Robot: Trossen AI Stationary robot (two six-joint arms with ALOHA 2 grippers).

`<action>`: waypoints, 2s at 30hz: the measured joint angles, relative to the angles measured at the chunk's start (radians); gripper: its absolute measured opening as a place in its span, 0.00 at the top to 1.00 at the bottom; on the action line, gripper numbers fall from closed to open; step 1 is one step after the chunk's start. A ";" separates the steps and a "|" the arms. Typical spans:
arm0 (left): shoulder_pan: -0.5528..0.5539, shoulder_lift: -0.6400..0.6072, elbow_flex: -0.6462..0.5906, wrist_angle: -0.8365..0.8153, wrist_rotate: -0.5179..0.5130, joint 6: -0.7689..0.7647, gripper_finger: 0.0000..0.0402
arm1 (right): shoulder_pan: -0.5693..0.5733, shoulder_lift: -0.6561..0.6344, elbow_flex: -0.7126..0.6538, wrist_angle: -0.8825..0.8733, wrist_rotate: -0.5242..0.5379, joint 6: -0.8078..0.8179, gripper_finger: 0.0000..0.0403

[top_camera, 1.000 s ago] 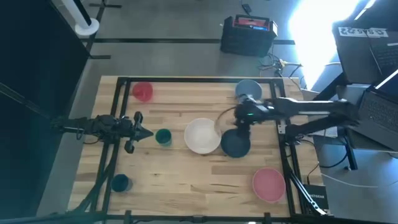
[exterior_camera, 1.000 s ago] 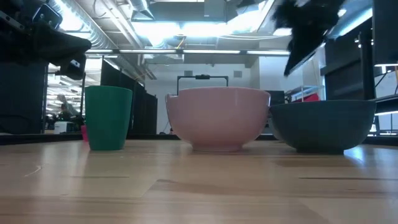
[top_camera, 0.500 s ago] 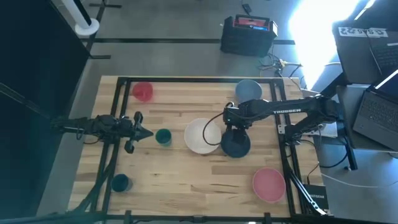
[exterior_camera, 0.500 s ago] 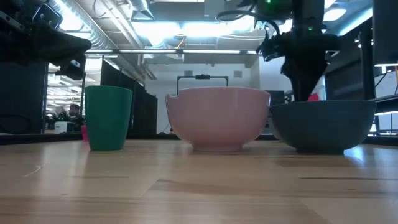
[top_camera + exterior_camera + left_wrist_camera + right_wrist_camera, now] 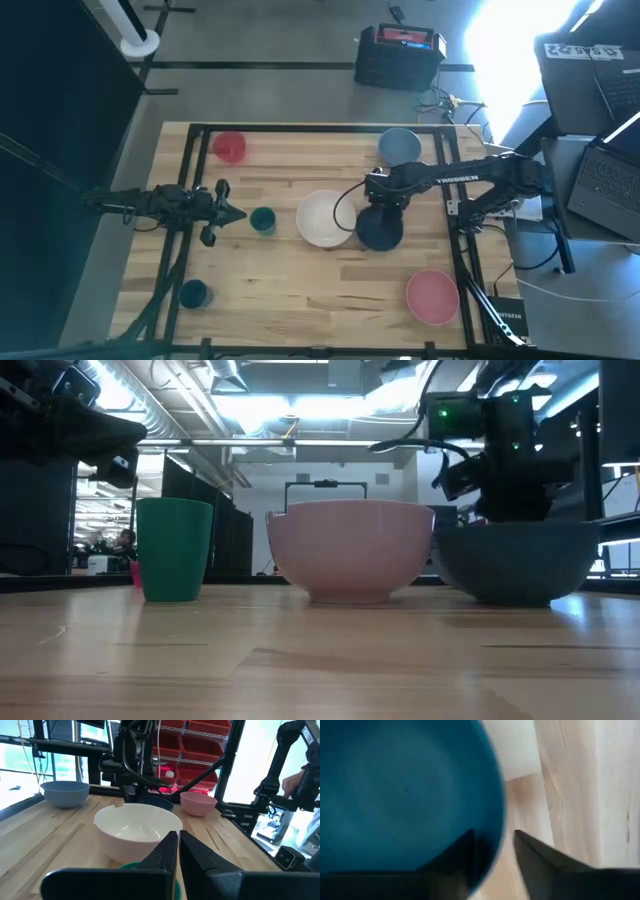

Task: Nest bowls inside each other
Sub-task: Stack the blue bowl on top of the white bowl, then stack the light blue bowl on top of the blue bowl

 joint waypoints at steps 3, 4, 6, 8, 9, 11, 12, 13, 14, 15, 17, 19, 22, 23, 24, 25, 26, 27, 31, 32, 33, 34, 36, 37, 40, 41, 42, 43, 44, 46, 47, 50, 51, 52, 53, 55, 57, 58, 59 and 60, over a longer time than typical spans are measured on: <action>0.000 0.000 0.000 0.000 0.000 0.000 1.00 | 0.000 0.000 0.016 -0.018 -0.011 0.028 0.96; 0.000 0.000 0.000 0.000 0.000 0.000 1.00 | 0.000 0.000 0.029 -0.042 -0.018 0.039 0.98; 0.000 0.000 0.000 0.000 0.000 0.000 1.00 | 0.000 -0.009 0.065 -0.102 -0.027 0.045 0.99; 0.000 0.000 0.000 0.000 0.000 0.000 1.00 | 0.000 -0.038 0.129 -0.153 -0.033 0.043 1.00; 0.000 0.000 0.000 0.000 0.000 0.000 1.00 | 0.000 -0.054 0.171 -0.188 -0.043 0.040 1.00; 0.000 0.000 0.000 0.000 0.000 0.000 1.00 | 0.000 -0.077 0.263 -0.258 -0.046 0.038 1.00; 0.000 0.000 0.000 0.000 0.000 0.000 1.00 | 0.000 -0.078 0.313 -0.279 -0.053 0.033 1.00; 0.000 0.000 0.000 0.000 0.000 0.000 1.00 | 0.000 -0.078 0.368 -0.279 -0.069 0.021 1.00; 0.000 0.000 0.000 0.000 0.000 0.000 1.00 | 0.000 -0.069 0.420 -0.262 -0.080 0.012 1.00; 0.000 0.000 0.000 0.000 0.000 0.000 1.00 | -0.005 -0.035 0.457 -0.249 -0.080 -0.006 1.00; 0.000 0.000 0.000 0.000 0.000 0.000 1.00 | -0.015 0.041 0.524 -0.229 -0.079 -0.045 1.00; 0.000 0.000 0.000 0.000 0.000 0.000 1.00 | -0.026 0.118 0.591 -0.209 -0.078 -0.085 1.00; 0.000 0.000 0.000 0.000 0.000 0.000 1.00 | -0.042 0.233 0.691 -0.179 -0.076 -0.143 1.00; 0.000 0.000 0.000 0.000 0.000 0.000 1.00 | -0.047 0.271 0.724 -0.169 -0.075 -0.163 1.00; 0.000 0.000 0.000 0.000 0.000 0.000 1.00 | -0.053 0.309 0.757 -0.159 -0.075 -0.183 1.00; 0.000 0.000 0.000 0.000 0.000 0.000 1.00 | -0.058 0.348 0.791 -0.149 -0.074 -0.202 1.00; 0.000 0.000 0.000 0.000 0.000 0.000 1.00 | -0.063 0.386 0.824 -0.139 -0.074 -0.222 1.00; 0.000 0.000 0.000 0.000 0.000 0.000 1.00 | -0.066 0.419 0.847 -0.134 -0.075 -0.238 1.00; 0.000 0.000 0.000 0.000 0.000 0.000 1.00 | -0.065 0.487 0.870 -0.153 -0.087 -0.255 1.00; 0.000 0.000 0.000 0.000 0.000 0.000 1.00 | -0.064 0.495 0.871 -0.155 -0.090 -0.259 1.00; 0.000 0.000 0.000 0.000 0.000 0.000 1.00 | -0.064 0.500 0.871 -0.158 -0.092 -0.257 1.00; 0.000 0.000 0.000 0.000 0.000 0.000 1.00 | -0.065 0.506 0.871 -0.156 -0.093 -0.241 1.00; 0.000 0.000 0.000 0.000 0.000 0.000 1.00 | -0.066 0.512 0.871 -0.151 -0.111 -0.215 0.97; 0.000 0.000 0.000 0.000 0.000 0.000 1.00 | -0.071 0.512 0.871 -0.157 -0.137 -0.212 0.94; 0.000 0.000 0.000 0.000 0.000 0.000 1.00 | -0.074 0.512 0.871 -0.153 -0.247 -0.178 0.81; 0.000 0.000 0.000 0.000 0.000 0.000 1.00 | -0.073 0.512 0.871 -0.141 -0.257 -0.167 0.76; 0.000 0.000 0.000 0.000 0.000 0.000 1.00 | -0.072 0.512 0.872 -0.128 -0.256 -0.161 0.70; 0.000 0.000 0.000 0.000 0.000 0.000 1.00 | -0.071 0.512 0.879 -0.130 -0.247 -0.160 0.65; 0.000 0.000 0.000 0.000 0.000 0.000 1.00 | -0.072 0.511 0.890 -0.140 -0.217 -0.158 0.61; 0.000 0.000 0.000 0.000 0.000 0.000 1.00 | -0.109 0.509 0.909 -0.200 -0.129 -0.143 0.58; 0.000 0.000 0.000 0.000 0.000 0.000 1.00 | -0.129 0.508 0.919 -0.232 -0.085 -0.135 0.57; 0.000 0.000 0.000 0.000 0.000 0.000 1.00 | -0.191 0.504 0.947 -0.328 0.049 -0.112 0.54; 0.000 0.000 0.000 0.000 0.000 0.000 1.00 | -0.211 0.503 0.957 -0.359 0.094 -0.104 0.53; 0.000 0.000 0.000 0.000 0.000 0.000 1.00 | -0.232 0.501 0.966 -0.391 0.138 -0.097 0.52; 0.000 0.000 0.000 0.000 0.000 0.000 1.00 | -0.252 0.500 0.975 -0.423 0.183 -0.089 0.51; 0.000 0.000 0.000 0.000 0.000 0.000 1.00 | -0.293 0.497 0.994 -0.487 0.272 -0.074 0.49; 0.000 0.000 0.000 0.000 0.000 0.000 1.00 | -0.344 0.497 0.999 -0.539 0.340 -0.059 0.48; 0.000 0.000 0.000 0.000 0.000 0.000 1.00 | -0.380 0.497 0.979 -0.539 0.339 -0.049 0.49; 0.000 0.000 0.000 0.000 0.000 0.000 1.00 | -0.412 0.497 0.964 -0.535 0.328 -0.034 0.49; 0.000 0.000 0.000 0.000 0.000 0.000 1.00 | -0.442 0.497 0.949 -0.533 0.307 -0.020 0.49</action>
